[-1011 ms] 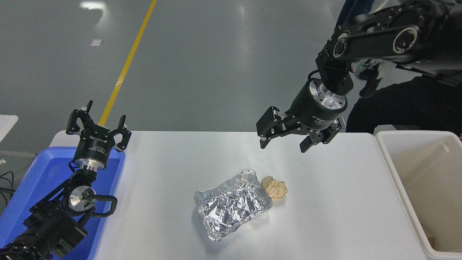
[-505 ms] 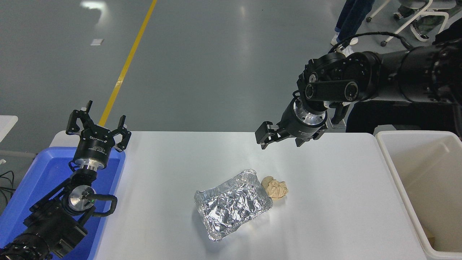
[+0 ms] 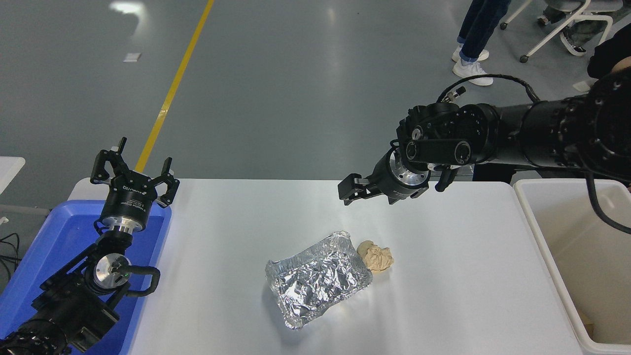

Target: Pick up foil plate and place in dustbin

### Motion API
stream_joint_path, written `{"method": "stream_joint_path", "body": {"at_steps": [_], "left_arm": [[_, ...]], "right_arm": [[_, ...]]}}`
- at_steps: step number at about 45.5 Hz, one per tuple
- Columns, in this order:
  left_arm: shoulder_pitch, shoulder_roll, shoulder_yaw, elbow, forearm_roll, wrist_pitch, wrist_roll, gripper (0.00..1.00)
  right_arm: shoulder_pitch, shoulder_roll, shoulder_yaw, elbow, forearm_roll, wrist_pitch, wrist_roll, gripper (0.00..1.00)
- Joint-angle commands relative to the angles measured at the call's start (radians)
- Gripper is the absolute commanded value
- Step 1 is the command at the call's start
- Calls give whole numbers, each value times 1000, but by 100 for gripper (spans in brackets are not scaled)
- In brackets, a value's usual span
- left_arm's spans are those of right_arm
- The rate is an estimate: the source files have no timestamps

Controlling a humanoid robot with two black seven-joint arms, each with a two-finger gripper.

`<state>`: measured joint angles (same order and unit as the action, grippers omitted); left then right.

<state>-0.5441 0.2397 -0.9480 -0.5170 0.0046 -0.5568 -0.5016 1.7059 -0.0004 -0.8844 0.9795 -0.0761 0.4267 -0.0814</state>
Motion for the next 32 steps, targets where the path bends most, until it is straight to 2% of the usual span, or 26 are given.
{"method": "stream_joint_path", "body": {"at_steps": [1, 9, 20, 32], "left_arm": [[0, 0, 0, 0, 0, 0, 0, 98], [0, 0, 0, 0, 0, 0, 0, 98], [0, 0, 0, 0, 0, 0, 0, 98], [0, 1, 0, 0, 0, 0, 0, 98]], "right_arm": [[-98, 0, 74, -42, 10, -16, 0, 100], [-121, 0, 147, -30, 25, -14, 0, 100], [-104, 0, 122, 119, 157, 0, -1, 100], [-124, 0, 120, 183, 234, -5, -1, 100]]}}
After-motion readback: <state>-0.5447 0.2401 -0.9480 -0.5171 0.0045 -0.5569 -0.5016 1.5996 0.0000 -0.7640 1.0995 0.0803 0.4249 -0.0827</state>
